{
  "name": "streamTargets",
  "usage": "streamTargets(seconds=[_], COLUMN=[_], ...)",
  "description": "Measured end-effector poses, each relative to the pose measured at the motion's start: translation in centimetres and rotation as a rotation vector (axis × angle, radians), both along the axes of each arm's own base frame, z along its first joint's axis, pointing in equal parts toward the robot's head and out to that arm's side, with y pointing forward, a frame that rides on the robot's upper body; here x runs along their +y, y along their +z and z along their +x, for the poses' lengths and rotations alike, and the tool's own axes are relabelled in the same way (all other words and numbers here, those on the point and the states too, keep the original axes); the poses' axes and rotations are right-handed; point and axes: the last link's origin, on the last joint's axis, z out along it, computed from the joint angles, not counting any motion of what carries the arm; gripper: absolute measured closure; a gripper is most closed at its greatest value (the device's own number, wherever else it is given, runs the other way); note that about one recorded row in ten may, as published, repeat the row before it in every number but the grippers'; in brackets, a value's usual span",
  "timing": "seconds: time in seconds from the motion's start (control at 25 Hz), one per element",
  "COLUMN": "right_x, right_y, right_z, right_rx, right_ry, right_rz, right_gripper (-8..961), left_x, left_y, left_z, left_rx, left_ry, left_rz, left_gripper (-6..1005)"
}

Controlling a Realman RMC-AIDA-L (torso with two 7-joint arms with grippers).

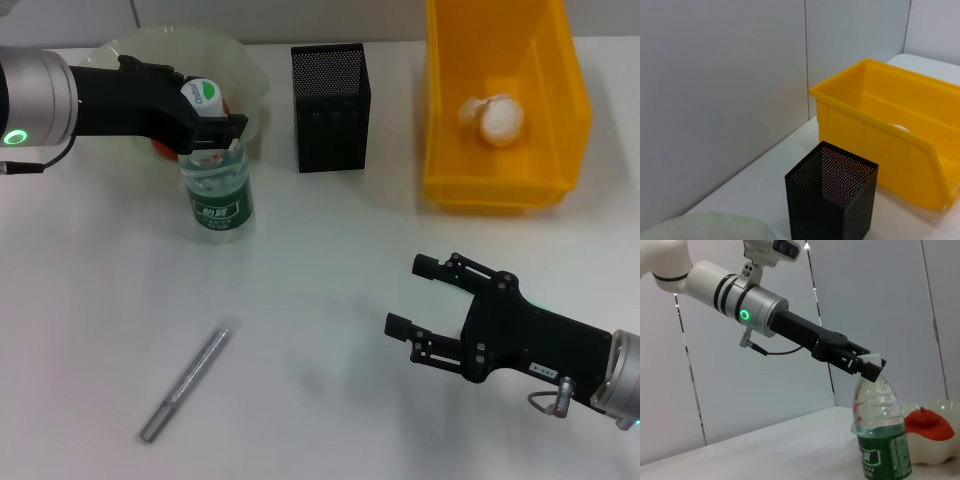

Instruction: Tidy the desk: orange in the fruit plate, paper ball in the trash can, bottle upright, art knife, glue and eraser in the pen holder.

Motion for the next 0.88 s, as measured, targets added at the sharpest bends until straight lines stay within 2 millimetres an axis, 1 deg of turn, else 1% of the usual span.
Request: streamTargets(seconds=[0.08,0.32,0.44,0.52,0.56,0.64,0.72,0.8,0.88], right_x=[0.0,0.2,0.2,0.2,0.3,0.3,0.3,0.4,0.4], right_y=[0.0,0.0,0.0,0.1,0.1,0.1,0.1,0.2,0.2], right_z=[0.0,-0.1,-0.1,-0.1,-0.1,-0.1,-0.1,-0.1,-0.1], right_rx=[0.000,-0.001,-0.002,-0.002,-0.002,-0.003,-0.003,-0.002,-0.002], right_ry=[0.001,0.006,0.008,0.008,0.008,0.007,0.006,0.003,0.001], right_rz=[0.000,0.001,0.002,0.002,0.004,0.004,0.007,0.012,0.014], right_gripper=[160,161,161,161,161,161,161,161,161], left_x=[0.0,0.2,0.3,0.4,0.2,0.1,-0.4,-1.1,-1.9], left_y=[0.0,0.3,1.0,1.8,2.8,3.1,4.0,4.5,4.7], left_z=[0.0,0.2,0.5,0.7,0.9,0.9,1.0,1.0,0.8], left_rx=[-0.001,-0.007,-0.048,-0.101,-0.172,-0.201,-0.290,-0.372,-0.437], left_ry=[-0.001,-0.005,-0.008,-0.019,-0.051,-0.069,-0.124,-0.186,-0.247], left_rz=[0.001,0.016,0.046,0.067,0.088,0.097,0.115,0.124,0.125], left_gripper=[449,385,384,384,379,369,359,324,306])
